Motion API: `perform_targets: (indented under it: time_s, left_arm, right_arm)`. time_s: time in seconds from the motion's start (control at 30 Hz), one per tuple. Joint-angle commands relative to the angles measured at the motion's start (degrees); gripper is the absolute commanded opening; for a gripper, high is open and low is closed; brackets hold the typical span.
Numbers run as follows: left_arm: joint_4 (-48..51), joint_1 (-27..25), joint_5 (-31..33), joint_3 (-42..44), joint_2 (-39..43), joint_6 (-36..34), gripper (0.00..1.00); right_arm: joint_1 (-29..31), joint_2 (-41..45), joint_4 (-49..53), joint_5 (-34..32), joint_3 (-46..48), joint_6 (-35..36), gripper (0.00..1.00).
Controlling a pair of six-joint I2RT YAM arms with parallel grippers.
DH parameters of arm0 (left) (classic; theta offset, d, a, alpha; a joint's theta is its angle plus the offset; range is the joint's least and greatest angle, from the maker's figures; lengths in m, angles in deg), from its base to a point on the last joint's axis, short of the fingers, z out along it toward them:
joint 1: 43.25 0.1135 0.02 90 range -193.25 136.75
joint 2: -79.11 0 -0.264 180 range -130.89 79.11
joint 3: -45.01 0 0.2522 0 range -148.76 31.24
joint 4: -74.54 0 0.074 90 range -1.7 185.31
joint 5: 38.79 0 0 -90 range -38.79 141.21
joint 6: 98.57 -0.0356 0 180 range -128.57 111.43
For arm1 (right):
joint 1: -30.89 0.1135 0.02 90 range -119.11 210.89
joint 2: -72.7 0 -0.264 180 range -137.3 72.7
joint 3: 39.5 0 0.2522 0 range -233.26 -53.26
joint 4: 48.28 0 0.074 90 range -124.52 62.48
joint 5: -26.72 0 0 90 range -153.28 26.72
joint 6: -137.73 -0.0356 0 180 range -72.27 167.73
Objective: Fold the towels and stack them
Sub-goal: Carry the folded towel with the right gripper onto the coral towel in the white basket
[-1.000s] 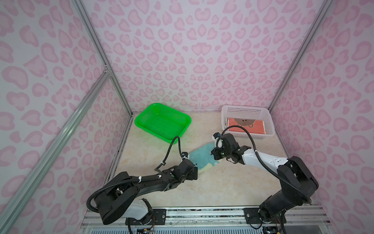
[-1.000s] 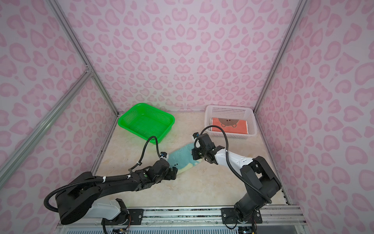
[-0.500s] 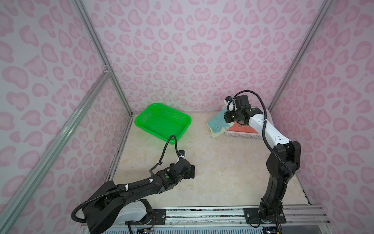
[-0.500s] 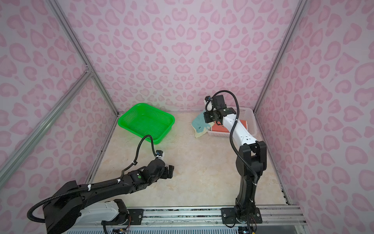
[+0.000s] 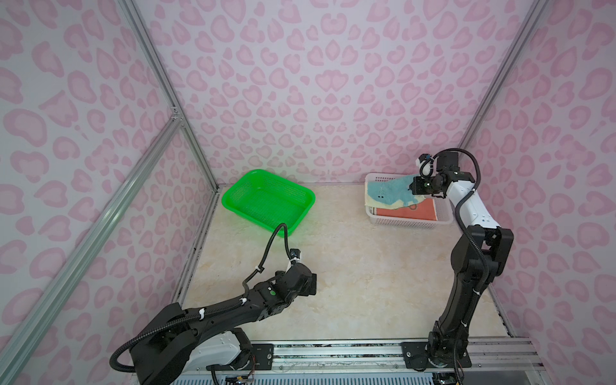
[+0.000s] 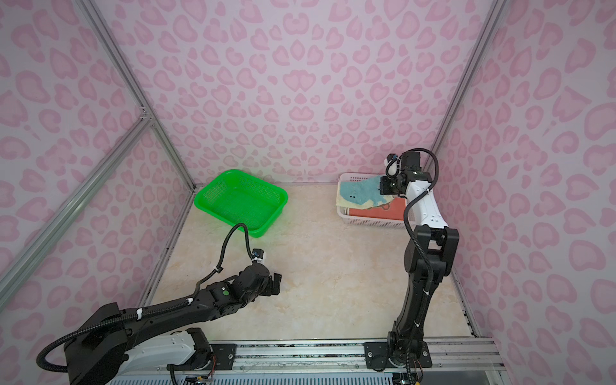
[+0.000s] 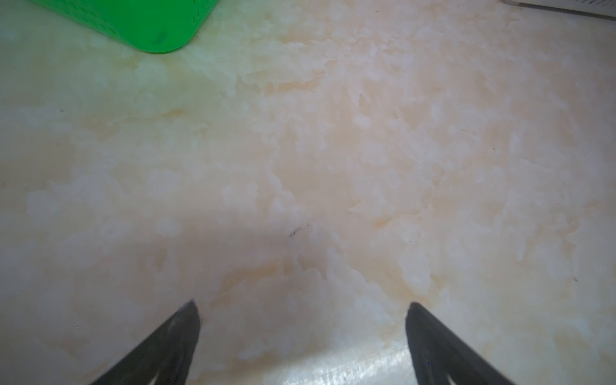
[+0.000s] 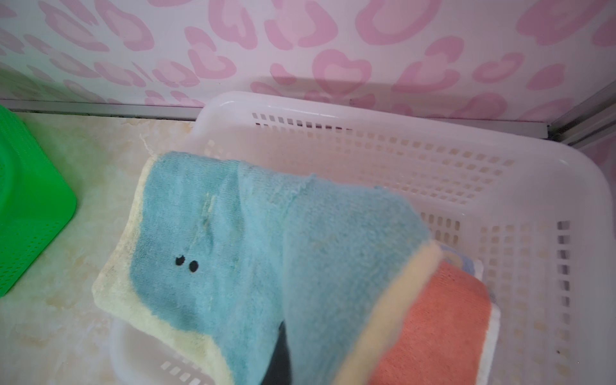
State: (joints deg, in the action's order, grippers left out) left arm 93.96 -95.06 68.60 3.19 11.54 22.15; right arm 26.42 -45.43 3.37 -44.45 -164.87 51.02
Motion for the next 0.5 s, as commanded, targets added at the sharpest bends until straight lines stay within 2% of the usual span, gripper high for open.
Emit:
perform_targets:
  time_s: [0.0,0.13,0.17,0.33,0.37,0.4,0.47]
  left_arm:
    - [1.2,0.0,1.7,0.2,0.6,1.1,0.98]
    - [1.4,0.0,1.7,-0.1,0.4,0.9,0.98]
    - [1.6,0.0,1.7,-0.4,0.2,0.9,0.98]
    - [2.4,0.0,1.5,-1.2,-0.6,0.6,0.98]
    - [2.5,0.0,1.5,-1.2,-0.4,0.6,0.98]
    - [2.6,0.0,1.6,-1.2,-0.2,0.6,0.98]
    - [2.8,0.0,2.0,-0.9,0.5,0.5,0.98]
  right_arm:
    - [-2.2,-1.5,-0.6,3.9,0.7,1.4,0.00]
    - [-3.3,-4.0,0.6,3.3,0.4,2.2,0.00]
    - [-3.4,-4.8,0.6,2.5,0.3,1.7,0.06]
    - [-3.9,-7.2,0.0,-2.7,0.1,-0.3,0.63]
    - [-4.0,-7.2,-0.5,-4.2,0.3,-0.8,0.83]
    - [-4.0,-7.0,-1.1,-6.0,0.7,-1.3,0.98]
    - [-4.0,-5.5,-2.8,-10.5,2.2,-2.0,0.98]
